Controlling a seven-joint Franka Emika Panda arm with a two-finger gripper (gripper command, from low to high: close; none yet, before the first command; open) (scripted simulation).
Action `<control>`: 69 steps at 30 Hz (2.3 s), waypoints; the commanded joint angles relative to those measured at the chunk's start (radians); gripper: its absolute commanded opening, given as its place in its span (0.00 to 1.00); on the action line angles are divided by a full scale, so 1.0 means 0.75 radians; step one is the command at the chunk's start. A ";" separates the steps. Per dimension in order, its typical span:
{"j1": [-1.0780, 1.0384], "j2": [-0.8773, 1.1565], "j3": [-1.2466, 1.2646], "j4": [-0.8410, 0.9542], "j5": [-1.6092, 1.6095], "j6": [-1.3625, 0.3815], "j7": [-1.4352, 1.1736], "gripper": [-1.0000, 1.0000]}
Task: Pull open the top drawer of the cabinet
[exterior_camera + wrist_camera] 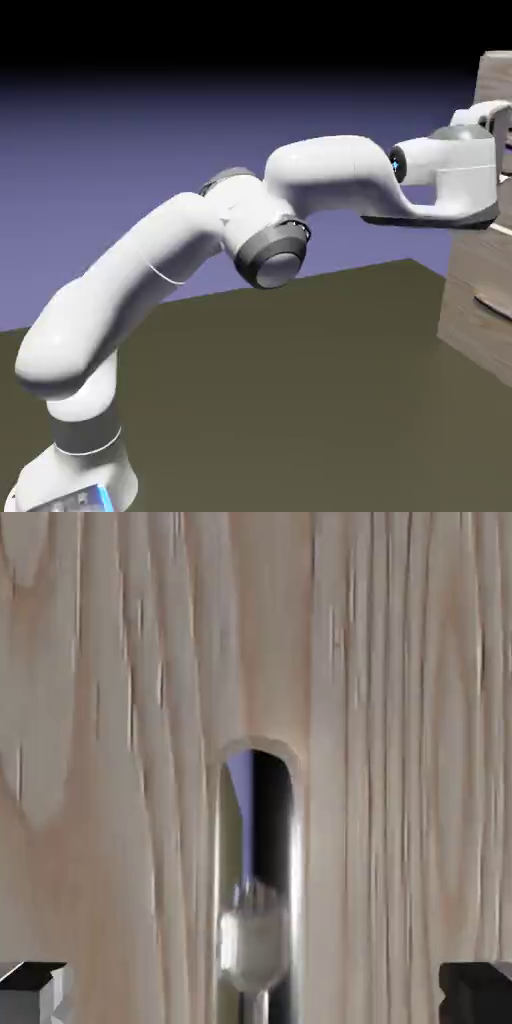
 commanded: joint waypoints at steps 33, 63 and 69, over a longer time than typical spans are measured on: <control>-0.399 0.104 0.511 -0.398 -0.465 -0.174 0.209 0.00; -1.752 0.584 1.612 -1.518 -0.931 -0.410 0.933 0.00; -1.937 0.539 1.789 -1.625 -0.911 -0.430 0.898 1.00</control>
